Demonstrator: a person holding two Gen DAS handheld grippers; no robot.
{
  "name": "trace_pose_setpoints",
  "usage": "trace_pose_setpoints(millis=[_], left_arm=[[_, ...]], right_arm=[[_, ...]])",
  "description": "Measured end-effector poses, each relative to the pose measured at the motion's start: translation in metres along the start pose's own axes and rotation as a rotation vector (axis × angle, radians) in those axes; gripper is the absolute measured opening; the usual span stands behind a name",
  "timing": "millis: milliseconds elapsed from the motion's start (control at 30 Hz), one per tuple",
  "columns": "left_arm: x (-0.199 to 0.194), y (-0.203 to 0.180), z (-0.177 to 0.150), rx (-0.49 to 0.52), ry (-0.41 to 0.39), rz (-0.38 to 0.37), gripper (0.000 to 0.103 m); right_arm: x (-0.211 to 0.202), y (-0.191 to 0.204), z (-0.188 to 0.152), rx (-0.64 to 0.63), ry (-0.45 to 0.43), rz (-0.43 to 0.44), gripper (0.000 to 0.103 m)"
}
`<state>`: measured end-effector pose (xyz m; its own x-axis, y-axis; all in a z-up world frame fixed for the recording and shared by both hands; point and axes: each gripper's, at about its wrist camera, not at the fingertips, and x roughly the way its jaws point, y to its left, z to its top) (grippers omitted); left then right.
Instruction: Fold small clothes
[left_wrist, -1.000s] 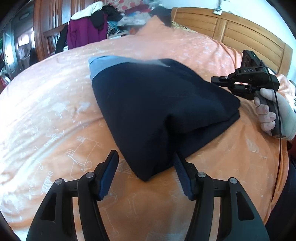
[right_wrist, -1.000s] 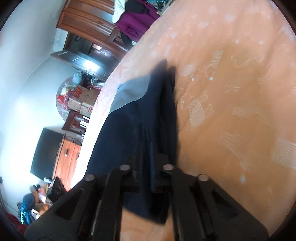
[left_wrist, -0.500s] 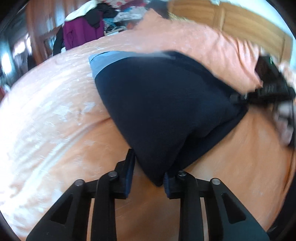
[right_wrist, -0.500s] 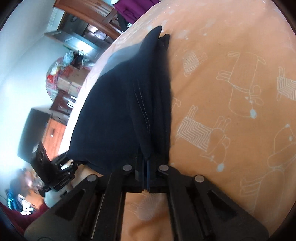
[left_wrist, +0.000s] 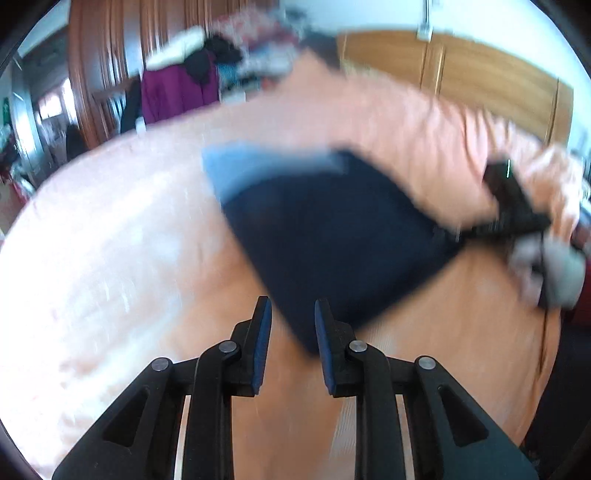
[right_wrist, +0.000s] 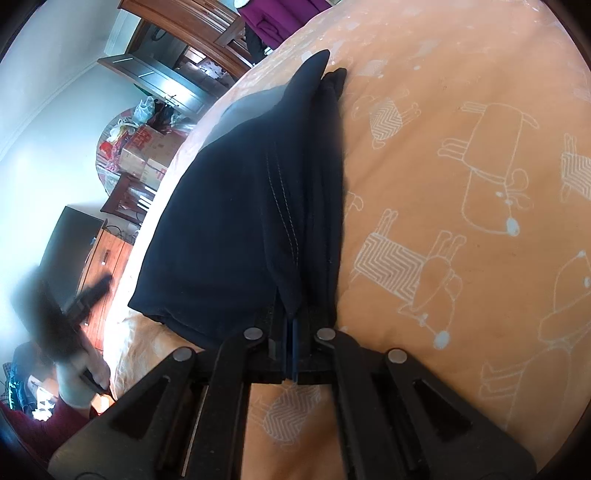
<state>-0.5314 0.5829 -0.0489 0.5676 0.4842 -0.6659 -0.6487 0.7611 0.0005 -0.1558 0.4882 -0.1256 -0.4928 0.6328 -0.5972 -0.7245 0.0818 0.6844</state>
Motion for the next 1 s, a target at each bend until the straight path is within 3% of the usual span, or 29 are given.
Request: trace_pose_setpoints(millis=[67,100,167,200,300,367,467,567,700,900,1000], left_arm=[[0.015,-0.005,0.016,0.002,-0.015,-0.044,0.021],[0.042,-0.011,0.014,0.029,0.053,-0.056,0.009],[0.086,-0.02,-0.01,0.114,0.183,0.001,0.008],[0.104,-0.02,-0.03,0.132,0.201,0.016,0.008],[0.102,-0.021,-0.024,0.147,0.2,0.033,0.006],[0.094,-0.017,-0.02,0.117,0.192,-0.004,0.003],[0.063,0.001,0.015,0.054,0.073,-0.037,0.003],[0.075,0.007,0.041,0.077,0.024,-0.037,0.003],[0.159,0.015,0.019,0.139,0.173,-0.065,0.005],[0.15,0.037,0.035,0.062,0.174,-0.13,0.003],[0.114,0.068,0.078,-0.005,0.027,-0.118,0.003]], right_arm=[[0.0,0.0,-0.001,0.003,0.003,0.001,0.0],[0.0,0.0,-0.001,0.004,0.004,0.004,0.0],[0.001,-0.001,-0.002,0.005,0.009,0.021,0.0],[0.001,-0.001,-0.003,0.004,0.009,0.02,0.0],[0.002,-0.003,-0.003,0.011,0.006,0.036,0.0],[0.002,-0.004,-0.003,0.011,0.005,0.041,0.0],[0.004,-0.007,-0.002,0.01,0.005,0.048,0.0],[0.004,-0.006,-0.002,0.01,0.004,0.05,0.0],[0.005,-0.006,-0.001,0.01,0.006,0.053,0.0],[0.005,-0.011,-0.003,0.018,0.004,0.068,0.0],[0.005,-0.013,-0.002,0.018,0.003,0.068,0.0]])
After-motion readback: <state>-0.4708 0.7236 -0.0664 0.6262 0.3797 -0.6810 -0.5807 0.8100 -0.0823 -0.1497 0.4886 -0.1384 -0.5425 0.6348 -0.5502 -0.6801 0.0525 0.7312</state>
